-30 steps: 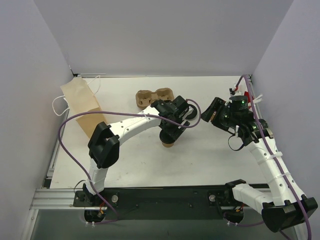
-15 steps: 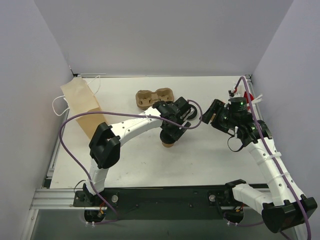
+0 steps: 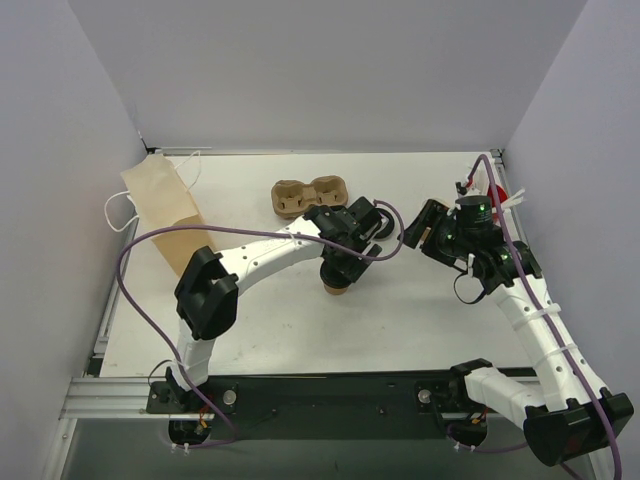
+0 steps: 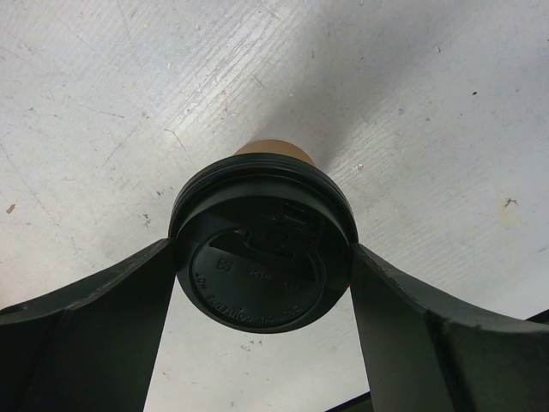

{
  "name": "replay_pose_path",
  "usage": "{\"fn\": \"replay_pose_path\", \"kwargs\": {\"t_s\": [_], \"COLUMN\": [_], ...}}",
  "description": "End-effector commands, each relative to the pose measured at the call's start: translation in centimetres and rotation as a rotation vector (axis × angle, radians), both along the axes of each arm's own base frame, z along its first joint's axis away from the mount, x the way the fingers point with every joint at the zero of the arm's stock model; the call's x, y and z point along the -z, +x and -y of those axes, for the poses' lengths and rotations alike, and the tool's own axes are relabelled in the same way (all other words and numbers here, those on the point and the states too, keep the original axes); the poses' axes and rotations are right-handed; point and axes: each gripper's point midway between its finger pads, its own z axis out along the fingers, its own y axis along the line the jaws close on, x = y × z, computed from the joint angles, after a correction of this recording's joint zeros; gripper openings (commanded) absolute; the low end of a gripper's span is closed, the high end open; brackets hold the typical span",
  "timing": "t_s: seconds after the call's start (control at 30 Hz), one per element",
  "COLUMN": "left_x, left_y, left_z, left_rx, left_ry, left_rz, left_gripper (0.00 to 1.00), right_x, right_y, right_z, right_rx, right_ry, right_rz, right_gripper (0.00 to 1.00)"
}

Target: Pack the takeout coffee

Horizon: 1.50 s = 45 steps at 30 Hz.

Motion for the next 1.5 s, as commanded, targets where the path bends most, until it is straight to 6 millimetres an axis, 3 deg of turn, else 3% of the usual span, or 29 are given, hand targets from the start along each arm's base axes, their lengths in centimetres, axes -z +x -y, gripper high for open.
{"fn": "replay_pose_path", "kwargs": {"t_s": [0.0, 0.33, 0.57, 0.8, 1.47], "left_x": [9.9, 9.7, 5.9, 3.4, -0.8], "left_y": [-3.5, -3.4, -1.4, -0.4, -0.1], "left_z": [-7.0, -6.9, -5.0, -3.4, -1.1], "left_rx": [-0.018, -0.024, -0.042, -0.03, 0.017], "left_ry": [0.373, 0.346, 0.192, 0.093, -0.08], "left_rz": [-0.182, -0.179, -0.144, -0.128, -0.116], "left_gripper": [0.58, 0.64, 0.69, 0.75, 0.87], "right_x": [0.2, 0.0, -0.7, -1.2, -0.7], "right_y": [0.2, 0.3, 0.5, 0.6, 0.5], "right_z": [-0.1, -0.2, -0.4, -0.5, -0.9], "right_rx": [0.0, -0.004, -0.012, -0.019, -0.042], "right_ry": [0.013, 0.02, 0.023, 0.024, 0.028], "right_rz": [0.01, 0.014, 0.026, 0.028, 0.004], "right_gripper": [0.62, 0.62, 0.62, 0.62, 0.63]}}
